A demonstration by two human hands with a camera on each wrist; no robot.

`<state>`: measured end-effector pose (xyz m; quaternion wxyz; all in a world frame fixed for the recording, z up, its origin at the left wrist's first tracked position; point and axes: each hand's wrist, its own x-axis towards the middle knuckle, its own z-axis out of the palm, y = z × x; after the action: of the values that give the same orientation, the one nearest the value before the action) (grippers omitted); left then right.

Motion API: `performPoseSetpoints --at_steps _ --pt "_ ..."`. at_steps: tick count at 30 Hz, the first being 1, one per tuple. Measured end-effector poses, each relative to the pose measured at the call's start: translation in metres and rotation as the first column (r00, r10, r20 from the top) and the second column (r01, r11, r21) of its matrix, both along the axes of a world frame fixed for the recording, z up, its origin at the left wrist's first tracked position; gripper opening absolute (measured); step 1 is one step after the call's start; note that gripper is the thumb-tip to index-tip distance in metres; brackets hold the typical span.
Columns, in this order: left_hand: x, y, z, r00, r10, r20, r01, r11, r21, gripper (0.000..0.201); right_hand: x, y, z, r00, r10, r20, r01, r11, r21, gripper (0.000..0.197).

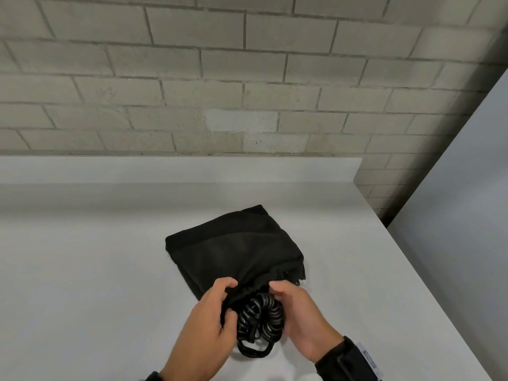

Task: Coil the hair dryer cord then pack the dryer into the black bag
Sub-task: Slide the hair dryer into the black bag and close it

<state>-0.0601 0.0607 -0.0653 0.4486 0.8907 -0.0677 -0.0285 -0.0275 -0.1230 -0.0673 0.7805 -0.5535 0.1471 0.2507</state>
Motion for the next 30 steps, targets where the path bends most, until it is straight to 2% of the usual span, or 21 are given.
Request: performPoseSetpoints --at_steps 2,4,8,12,15,17,21,24,30 --pt "0.000 0.000 0.001 1.000 0.031 0.000 -0.031 1.000 -0.003 0.041 -0.005 -0.005 -0.005 0.998 0.020 0.057 -0.025 0.996 0.081 0.022" --pt "0.000 -0.001 0.002 0.999 0.046 0.013 -0.046 0.999 -0.013 0.038 -0.010 -0.005 -0.009 0.992 0.060 0.114 -0.069 0.994 0.080 0.031" --pt "0.001 -0.003 0.003 0.997 0.067 0.050 -0.065 0.998 -0.026 0.033 -0.014 -0.001 -0.016 0.991 -0.019 0.130 0.016 1.000 0.025 0.036" --pt "0.002 -0.001 0.003 0.976 0.074 0.206 -0.075 0.997 0.001 0.030 -0.018 0.008 -0.013 0.987 -0.069 0.144 0.082 0.993 -0.087 0.042" --pt "0.001 0.002 0.005 0.939 -0.008 0.343 -0.013 0.998 0.057 0.024 -0.019 0.014 -0.010 0.983 -0.126 0.135 0.143 0.981 -0.128 0.038" --pt "0.000 0.005 0.007 0.918 -0.091 0.386 0.058 0.994 0.096 0.021 -0.018 0.017 -0.005 0.976 -0.178 0.127 0.193 0.974 -0.120 0.032" --pt "-0.002 0.015 0.001 0.911 -0.220 0.350 0.175 0.972 0.156 0.034 -0.015 0.020 -0.003 0.961 -0.254 0.110 0.266 0.958 -0.112 0.026" --pt "-0.004 0.020 -0.001 0.909 -0.259 0.327 0.217 0.963 0.160 0.046 -0.015 0.024 -0.002 0.951 -0.287 0.114 0.298 0.950 -0.092 0.026" --pt "-0.006 0.017 -0.004 0.905 -0.275 0.325 0.212 0.953 0.217 0.047 -0.013 0.038 -0.002 0.913 -0.381 0.145 0.394 0.916 -0.079 0.023"
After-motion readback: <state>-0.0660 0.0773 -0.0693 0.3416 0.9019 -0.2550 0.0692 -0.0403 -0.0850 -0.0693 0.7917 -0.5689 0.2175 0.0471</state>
